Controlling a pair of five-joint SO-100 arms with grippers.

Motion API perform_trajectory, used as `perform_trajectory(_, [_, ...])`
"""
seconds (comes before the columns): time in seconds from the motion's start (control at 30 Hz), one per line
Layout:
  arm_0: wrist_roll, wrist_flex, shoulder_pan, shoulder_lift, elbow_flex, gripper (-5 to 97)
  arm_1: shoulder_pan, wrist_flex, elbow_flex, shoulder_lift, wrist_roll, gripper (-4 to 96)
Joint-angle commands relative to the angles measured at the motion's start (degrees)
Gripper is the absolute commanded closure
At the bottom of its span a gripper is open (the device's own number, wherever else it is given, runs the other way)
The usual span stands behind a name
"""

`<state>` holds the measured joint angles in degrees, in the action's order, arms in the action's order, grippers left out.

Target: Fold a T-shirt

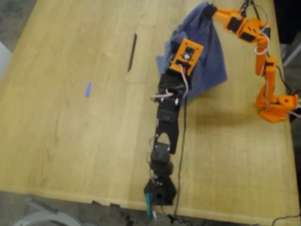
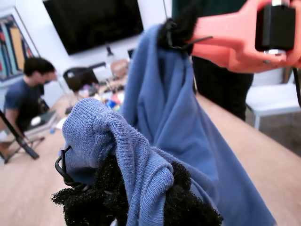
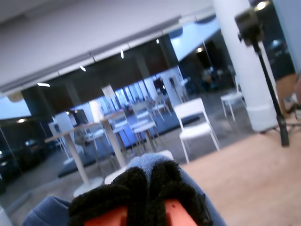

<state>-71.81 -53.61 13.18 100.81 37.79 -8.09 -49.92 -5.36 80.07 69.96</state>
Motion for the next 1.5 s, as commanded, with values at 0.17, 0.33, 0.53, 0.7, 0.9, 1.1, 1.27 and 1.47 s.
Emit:
perform_trajectory(0.17, [0.0, 5.45, -1.05, 15.82, -6.42, 92, 0.53, 2.64, -2.72, 8.17, 0.79, 91.5])
perform_trajectory(0.33, [-0.09, 7.73, 4.39, 20.04, -2.37, 92, 4.13, 1.41, -2.72, 10.2, 1.76, 91.5])
perform_trajectory(0.53, [0.09, 12.39, 13.36, 25.22, 4.57, 92, 6.24, -3.43, -2.72, 14.59, 3.43, 91.4])
perform_trajectory(0.7, [0.0, 14.24, 17.49, 29.53, 10.46, 92, 8.79, -7.65, -2.55, 18.37, 5.63, 91.4])
perform_trajectory(0.9, [0.7, 18.54, 20.57, 33.57, 17.31, 92, 10.46, -6.59, -2.55, 19.69, 8.44, 91.4])
perform_trajectory(1.1, [1.41, 21.45, 25.66, 35.68, 22.5, 92, 12.92, -9.76, -2.37, 22.06, 10.55, 91.4])
perform_trajectory(1.27, [1.32, 22.41, 30.15, 37.88, 26.1, 92, 13.54, -14.41, -2.2, 24.61, 11.16, 91.3])
perform_trajectory(1.47, [-1.32, 20.57, 35.07, 42.01, 32.26, 92, 14.5, -22.68, -0.44, 28.83, 10.99, 91.2])
